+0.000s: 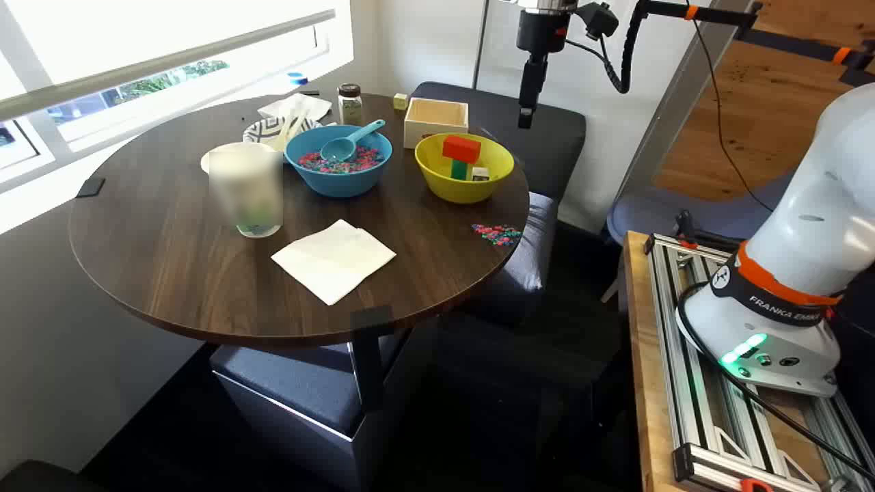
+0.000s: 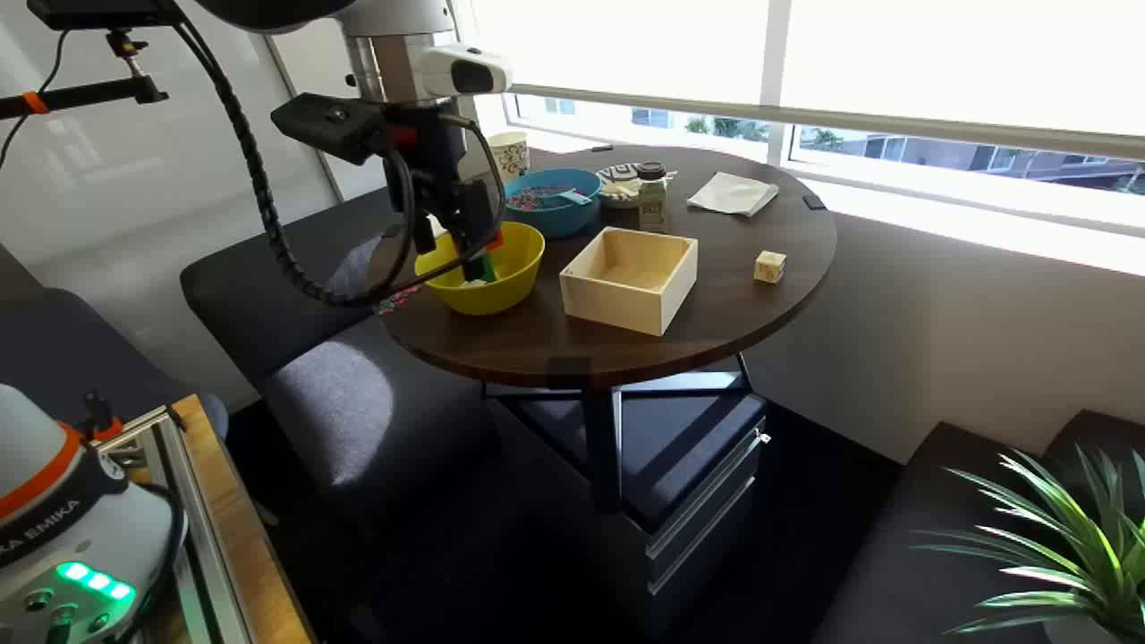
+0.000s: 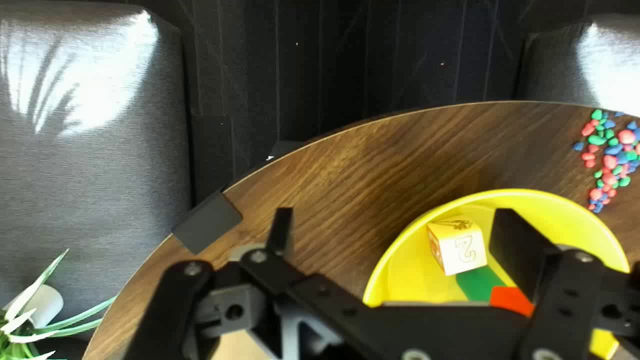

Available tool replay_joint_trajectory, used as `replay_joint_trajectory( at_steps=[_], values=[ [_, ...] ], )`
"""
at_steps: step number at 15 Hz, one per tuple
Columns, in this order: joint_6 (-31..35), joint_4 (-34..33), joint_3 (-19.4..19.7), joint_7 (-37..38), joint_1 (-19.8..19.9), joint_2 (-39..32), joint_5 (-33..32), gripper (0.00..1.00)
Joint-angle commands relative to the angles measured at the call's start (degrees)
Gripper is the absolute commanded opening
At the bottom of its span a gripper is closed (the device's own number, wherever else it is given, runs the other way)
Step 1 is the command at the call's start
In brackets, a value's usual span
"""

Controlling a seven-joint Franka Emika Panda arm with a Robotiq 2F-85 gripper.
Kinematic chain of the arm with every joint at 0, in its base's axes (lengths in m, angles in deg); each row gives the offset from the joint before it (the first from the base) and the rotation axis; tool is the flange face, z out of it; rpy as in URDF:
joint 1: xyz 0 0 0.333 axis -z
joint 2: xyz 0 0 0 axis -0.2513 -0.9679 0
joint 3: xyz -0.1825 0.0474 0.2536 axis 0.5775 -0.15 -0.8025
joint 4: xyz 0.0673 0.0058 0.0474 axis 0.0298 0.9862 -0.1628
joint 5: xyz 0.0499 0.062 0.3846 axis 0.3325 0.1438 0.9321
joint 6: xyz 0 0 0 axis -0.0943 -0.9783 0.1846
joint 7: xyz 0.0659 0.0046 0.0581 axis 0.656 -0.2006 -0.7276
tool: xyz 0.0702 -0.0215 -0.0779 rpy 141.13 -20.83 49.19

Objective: Scoop some contents from the blue bowl into the box

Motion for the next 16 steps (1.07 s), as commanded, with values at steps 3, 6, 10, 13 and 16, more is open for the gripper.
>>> replay_joint_trajectory(
  at_steps=[3,6,10,13,16],
  values=[
    [-0.1,-0.1,-0.8,-0.1,0.8,0.0,0.2,1.00],
    [-0.9,-3.6,-1.7,3.6,-1.5,-2.1,10.5,1.00],
    [-0.3,-12.4,-4.1,10.4,-3.5,-7.9,23.9,1.00],
    [0.3,-21.5,-5.4,16.1,-3.1,-14.8,28.7,1.00],
    [0.0,-21.3,-6.2,16.1,-2.3,-13.6,26.7,1.00]
  ],
)
